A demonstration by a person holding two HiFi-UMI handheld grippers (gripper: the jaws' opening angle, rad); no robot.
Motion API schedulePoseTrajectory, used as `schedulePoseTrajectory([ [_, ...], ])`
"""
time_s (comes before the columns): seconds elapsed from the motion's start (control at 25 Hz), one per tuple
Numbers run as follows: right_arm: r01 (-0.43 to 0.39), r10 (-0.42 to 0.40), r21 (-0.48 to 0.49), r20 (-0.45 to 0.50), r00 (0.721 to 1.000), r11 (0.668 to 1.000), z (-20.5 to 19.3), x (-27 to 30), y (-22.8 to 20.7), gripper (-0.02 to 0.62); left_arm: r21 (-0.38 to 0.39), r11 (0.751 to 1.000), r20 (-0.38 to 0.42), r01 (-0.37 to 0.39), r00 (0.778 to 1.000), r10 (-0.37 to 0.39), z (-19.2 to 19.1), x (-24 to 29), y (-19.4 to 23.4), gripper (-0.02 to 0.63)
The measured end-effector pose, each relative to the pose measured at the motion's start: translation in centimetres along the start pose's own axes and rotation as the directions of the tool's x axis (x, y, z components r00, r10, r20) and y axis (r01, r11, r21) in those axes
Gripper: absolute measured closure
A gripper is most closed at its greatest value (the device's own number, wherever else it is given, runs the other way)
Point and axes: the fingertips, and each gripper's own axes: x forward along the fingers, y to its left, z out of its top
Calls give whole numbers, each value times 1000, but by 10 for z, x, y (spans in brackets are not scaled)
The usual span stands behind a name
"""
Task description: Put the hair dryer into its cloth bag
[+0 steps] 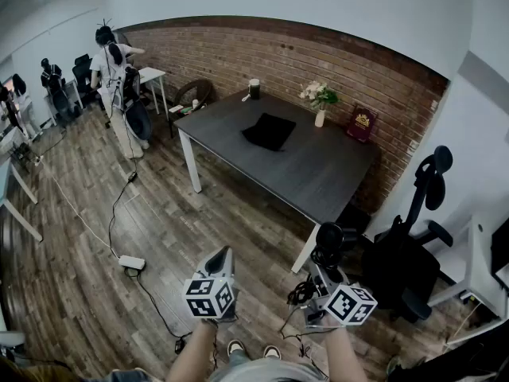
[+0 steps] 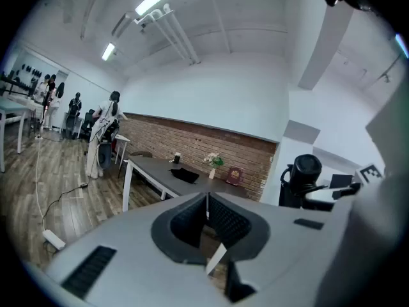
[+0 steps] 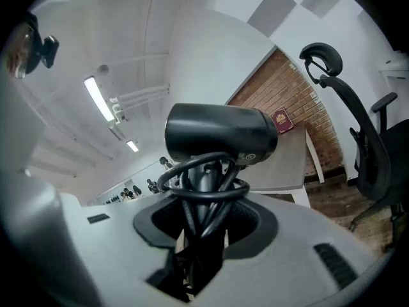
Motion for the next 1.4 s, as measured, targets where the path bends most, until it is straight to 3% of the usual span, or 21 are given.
schedulePoseTrajectory([
  [0.44, -31, 31, 11, 7, 999, 999, -2, 6, 17, 442, -1, 1000, -1, -4, 1000, 4, 4, -7, 15, 594],
  [0.64, -36, 36, -22, -1, 999, 999, -13, 20, 30, 442, -4, 1000, -4, 10, 1000, -10, 6, -4, 36, 594],
  [0.8, -41, 40, 9, 15, 999, 999, -21, 35, 37, 442, 4, 1000, -12, 17, 1000, -17, 9, 0, 58, 593],
  [1.12, 15, -15, 19, -12, 1000, 1000, -42, 54, 34, 442, -14, 1000, -22, 17, 1000, -17, 8, 15, 96, 594],
  [1.4, 52, -52, 19, -22, 998, 998, -31, 86, 13, 442, -24, 999, -50, 24, 998, -25, 8, 54, 106, 593],
])
